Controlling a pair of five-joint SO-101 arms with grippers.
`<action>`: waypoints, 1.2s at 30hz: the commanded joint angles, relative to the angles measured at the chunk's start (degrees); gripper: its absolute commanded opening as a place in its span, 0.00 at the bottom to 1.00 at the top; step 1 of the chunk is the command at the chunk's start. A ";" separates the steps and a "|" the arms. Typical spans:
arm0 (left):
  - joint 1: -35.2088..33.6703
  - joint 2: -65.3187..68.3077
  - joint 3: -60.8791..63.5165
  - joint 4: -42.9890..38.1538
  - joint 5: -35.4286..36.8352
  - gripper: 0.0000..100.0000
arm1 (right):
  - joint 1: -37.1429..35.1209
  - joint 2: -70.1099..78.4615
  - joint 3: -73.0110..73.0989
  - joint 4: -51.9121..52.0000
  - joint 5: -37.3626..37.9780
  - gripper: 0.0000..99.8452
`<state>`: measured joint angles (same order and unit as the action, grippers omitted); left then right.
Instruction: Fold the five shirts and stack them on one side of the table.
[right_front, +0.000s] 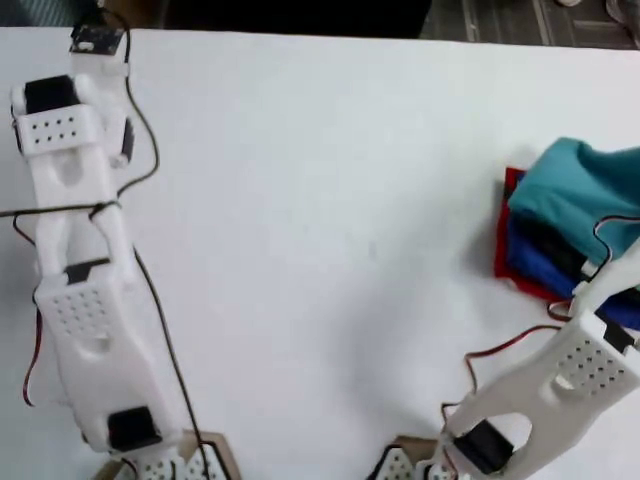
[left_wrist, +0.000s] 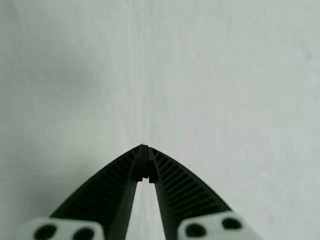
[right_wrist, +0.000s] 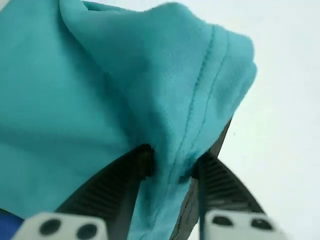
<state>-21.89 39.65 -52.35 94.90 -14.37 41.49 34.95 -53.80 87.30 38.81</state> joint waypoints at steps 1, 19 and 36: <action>-0.44 -4.22 -0.22 0.18 -0.09 0.03 | 1.36 -4.26 -6.33 -1.27 -3.43 0.19; -1.41 -4.57 -0.66 0.62 -0.35 0.03 | -17.19 1.27 -3.08 10.59 -10.55 0.11; -1.23 -9.76 -6.81 6.86 -0.35 0.03 | -17.10 -16.66 13.63 10.33 -7.30 0.12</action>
<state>-23.91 37.98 -53.85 98.59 -14.37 25.76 29.32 -40.35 97.32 32.40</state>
